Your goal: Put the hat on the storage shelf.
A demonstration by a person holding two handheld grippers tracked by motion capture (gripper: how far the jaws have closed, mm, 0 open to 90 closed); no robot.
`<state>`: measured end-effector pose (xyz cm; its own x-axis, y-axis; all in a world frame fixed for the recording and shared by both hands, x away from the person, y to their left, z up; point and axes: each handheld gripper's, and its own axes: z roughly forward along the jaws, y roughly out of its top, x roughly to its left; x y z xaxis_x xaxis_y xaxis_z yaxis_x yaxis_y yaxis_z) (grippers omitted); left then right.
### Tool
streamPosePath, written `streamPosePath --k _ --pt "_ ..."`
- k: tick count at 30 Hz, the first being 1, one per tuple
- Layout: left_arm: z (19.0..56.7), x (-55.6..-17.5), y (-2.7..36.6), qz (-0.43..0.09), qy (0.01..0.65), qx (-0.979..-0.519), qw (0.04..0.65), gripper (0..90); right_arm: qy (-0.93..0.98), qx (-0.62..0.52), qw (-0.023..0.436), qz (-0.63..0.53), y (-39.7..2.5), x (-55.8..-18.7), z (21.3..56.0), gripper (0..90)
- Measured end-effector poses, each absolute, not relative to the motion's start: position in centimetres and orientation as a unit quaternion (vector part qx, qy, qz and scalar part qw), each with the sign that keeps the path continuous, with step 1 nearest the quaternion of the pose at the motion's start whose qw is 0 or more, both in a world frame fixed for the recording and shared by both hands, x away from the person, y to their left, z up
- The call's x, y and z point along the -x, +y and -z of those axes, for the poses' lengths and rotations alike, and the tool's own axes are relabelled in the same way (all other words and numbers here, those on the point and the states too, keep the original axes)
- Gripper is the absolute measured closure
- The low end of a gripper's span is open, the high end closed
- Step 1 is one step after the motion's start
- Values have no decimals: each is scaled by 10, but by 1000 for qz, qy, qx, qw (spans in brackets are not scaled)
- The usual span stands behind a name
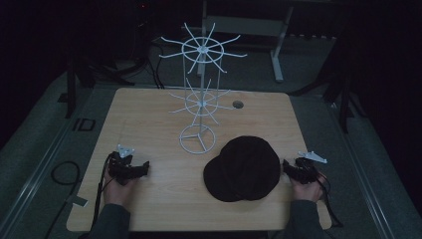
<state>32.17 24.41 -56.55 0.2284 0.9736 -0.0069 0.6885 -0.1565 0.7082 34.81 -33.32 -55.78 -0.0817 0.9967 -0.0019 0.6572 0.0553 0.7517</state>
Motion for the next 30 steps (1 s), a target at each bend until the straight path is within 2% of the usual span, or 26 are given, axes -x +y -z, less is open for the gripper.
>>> streamPosePath --k 6,7,8,9,11,21,30 --pt "566 -322 244 -236 575 -723 303 145 677 -618 271 -293 -333 -348 555 461" --pt "566 -322 244 -236 575 -723 303 145 683 -618 264 -286 -332 -348 552 513" --pt "566 -322 244 -236 575 -723 303 145 683 -618 264 -286 -332 -348 552 513" --pt "566 -322 244 -236 575 -722 303 145 696 -612 253 -277 -330 -350 549 564" --pt "566 -322 244 -236 575 -722 304 145 711 -603 242 -269 -328 -351 546 591" --pt "566 -322 244 -236 575 -723 303 145 732 -578 235 -275 -332 -337 524 567" --pt "566 -322 244 -236 575 -723 303 146 744 -551 227 -301 -318 -317 503 520"
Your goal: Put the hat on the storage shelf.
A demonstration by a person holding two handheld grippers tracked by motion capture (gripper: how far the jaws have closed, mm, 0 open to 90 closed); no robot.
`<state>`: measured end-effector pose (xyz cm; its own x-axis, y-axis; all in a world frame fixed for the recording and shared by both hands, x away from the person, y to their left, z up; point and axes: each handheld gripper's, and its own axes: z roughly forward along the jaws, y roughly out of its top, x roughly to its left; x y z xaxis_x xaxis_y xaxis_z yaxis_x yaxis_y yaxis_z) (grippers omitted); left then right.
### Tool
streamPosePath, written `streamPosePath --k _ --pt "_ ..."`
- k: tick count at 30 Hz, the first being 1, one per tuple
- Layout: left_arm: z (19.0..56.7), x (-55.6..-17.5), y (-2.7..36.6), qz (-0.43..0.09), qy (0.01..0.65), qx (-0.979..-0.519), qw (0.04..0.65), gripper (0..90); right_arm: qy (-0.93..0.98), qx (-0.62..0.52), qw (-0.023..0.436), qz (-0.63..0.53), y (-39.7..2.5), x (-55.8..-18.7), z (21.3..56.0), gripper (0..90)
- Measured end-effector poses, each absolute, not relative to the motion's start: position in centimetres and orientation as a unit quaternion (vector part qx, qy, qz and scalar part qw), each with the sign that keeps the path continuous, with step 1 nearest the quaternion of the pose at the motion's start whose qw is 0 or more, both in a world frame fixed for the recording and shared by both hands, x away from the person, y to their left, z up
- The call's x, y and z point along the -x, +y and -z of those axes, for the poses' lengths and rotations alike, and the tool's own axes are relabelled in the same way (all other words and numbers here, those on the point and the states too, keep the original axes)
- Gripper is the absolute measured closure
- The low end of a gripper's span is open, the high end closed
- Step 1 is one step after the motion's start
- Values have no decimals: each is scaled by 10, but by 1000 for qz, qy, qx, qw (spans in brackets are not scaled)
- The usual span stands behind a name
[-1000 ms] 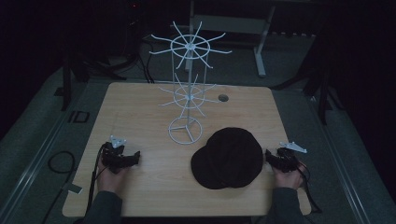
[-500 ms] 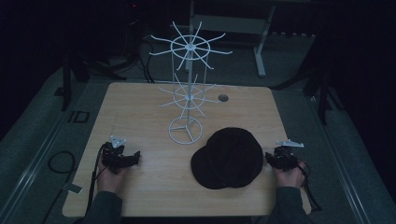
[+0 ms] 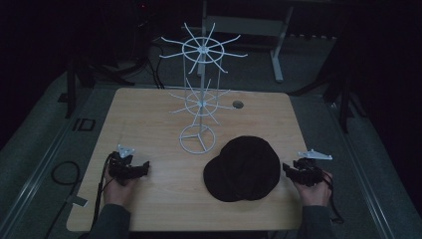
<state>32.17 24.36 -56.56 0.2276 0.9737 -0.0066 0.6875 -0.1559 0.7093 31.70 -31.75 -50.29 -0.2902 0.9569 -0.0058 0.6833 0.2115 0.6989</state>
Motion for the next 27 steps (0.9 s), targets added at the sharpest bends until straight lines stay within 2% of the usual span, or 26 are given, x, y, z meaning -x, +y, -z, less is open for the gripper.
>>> streamPosePath --k 11,17,27 --pt "566 -322 243 -237 575 -722 303 146 752 -554 192 -300 -286 -287 501 431" --pt "566 -322 243 -237 575 -722 303 146 744 -577 165 -295 -277 -278 507 417" --pt "566 -322 243 -237 574 -723 303 146 724 -626 141 -254 -260 -289 522 398"
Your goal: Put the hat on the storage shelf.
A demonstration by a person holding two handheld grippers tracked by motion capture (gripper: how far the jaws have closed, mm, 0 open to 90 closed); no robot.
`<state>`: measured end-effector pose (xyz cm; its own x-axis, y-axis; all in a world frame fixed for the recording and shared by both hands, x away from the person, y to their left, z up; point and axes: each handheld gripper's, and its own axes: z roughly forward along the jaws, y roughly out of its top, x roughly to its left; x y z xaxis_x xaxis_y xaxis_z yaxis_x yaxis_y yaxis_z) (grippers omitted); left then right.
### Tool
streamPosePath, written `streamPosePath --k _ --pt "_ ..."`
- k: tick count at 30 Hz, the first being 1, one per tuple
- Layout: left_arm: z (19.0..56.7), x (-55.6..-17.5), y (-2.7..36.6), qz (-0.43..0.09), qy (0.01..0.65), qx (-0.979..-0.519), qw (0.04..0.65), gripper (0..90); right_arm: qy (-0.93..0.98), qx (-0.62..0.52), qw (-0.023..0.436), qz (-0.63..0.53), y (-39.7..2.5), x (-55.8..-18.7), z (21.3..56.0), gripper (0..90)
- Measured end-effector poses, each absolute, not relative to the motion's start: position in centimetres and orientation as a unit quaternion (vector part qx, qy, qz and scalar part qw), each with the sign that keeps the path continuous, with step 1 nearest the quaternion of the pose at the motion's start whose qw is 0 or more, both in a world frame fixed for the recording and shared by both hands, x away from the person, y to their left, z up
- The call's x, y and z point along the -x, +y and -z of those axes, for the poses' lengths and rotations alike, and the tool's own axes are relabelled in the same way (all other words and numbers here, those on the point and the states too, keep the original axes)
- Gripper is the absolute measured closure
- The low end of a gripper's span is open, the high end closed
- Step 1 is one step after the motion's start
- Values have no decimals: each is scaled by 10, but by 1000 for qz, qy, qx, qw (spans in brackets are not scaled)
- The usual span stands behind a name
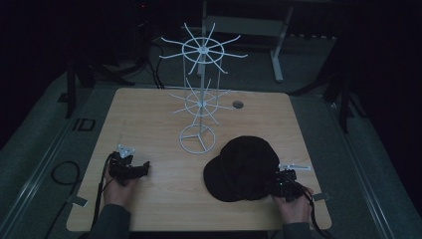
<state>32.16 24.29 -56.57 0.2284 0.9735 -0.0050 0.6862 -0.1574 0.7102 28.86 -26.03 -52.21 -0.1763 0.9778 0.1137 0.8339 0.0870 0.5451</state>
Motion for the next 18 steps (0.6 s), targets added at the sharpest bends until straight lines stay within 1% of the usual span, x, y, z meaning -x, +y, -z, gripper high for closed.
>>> streamPosePath --k 4,5,6,7,8,12,14,16,18 --pt "566 -322 243 -237 573 -723 303 146 726 -629 141 -239 -256 -300 529 486" --pt "566 -322 243 -237 573 -723 303 146 726 -629 141 -239 -256 -300 529 486" --pt "566 -321 243 -237 573 -724 303 146 726 -630 142 -235 -257 -305 531 513" --pt "566 -321 243 -237 573 -724 303 146 726 -630 142 -235 -257 -305 531 513" --pt "566 -321 243 -237 573 -724 303 146 726 -631 145 -233 -258 -311 532 538" --pt "566 -321 243 -236 572 -725 302 146 722 -635 156 -229 -261 -323 533 565" --pt "566 -321 243 -236 572 -725 302 146 719 -637 170 -220 -263 -336 533 603" --pt "566 -321 243 -236 572 -725 303 146 718 -638 172 -217 -264 -343 533 656" --pt "566 -321 243 -236 572 -725 302 146 717 -641 171 -214 -265 -351 532 687"
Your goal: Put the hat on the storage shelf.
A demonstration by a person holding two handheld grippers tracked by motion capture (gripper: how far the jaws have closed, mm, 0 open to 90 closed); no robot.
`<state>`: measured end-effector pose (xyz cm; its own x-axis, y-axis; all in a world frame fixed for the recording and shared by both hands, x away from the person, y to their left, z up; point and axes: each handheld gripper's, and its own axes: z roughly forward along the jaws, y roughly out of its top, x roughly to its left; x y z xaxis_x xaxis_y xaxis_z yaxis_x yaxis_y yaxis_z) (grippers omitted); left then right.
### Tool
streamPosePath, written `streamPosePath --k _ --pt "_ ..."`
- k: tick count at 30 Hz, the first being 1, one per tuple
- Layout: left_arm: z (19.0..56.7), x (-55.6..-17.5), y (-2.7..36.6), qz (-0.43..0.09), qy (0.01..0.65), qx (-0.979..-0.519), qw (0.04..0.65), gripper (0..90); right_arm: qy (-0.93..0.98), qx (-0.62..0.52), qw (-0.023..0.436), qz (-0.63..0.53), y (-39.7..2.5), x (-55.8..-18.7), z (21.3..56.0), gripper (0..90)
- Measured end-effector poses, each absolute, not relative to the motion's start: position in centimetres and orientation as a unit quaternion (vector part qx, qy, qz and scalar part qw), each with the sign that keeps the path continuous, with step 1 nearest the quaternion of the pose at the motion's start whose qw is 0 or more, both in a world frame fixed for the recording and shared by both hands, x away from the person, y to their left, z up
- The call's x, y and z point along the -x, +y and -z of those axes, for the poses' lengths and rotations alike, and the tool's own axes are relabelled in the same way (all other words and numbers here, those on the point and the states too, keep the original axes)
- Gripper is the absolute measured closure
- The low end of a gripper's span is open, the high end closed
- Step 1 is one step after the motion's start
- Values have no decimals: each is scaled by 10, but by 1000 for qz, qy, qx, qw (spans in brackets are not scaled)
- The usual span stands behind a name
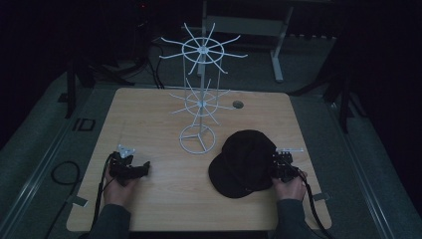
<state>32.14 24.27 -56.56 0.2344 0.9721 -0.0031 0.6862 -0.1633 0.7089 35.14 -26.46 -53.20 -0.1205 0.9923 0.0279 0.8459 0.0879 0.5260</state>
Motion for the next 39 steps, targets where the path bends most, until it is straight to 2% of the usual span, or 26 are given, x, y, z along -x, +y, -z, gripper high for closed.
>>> streamPosePath --k 6,13,26,39 --pt "565 -321 242 -235 571 -726 303 146 704 -654 166 -221 -270 -375 532 752" --pt "565 -321 242 -235 571 -726 303 146 680 -661 179 -263 -280 -380 526 771" --pt "565 -321 242 -235 571 -726 303 146 661 -633 227 -332 -283 -377 474 778" --pt "565 -321 242 -235 572 -725 304 146 662 -615 252 -347 -289 -385 447 779"
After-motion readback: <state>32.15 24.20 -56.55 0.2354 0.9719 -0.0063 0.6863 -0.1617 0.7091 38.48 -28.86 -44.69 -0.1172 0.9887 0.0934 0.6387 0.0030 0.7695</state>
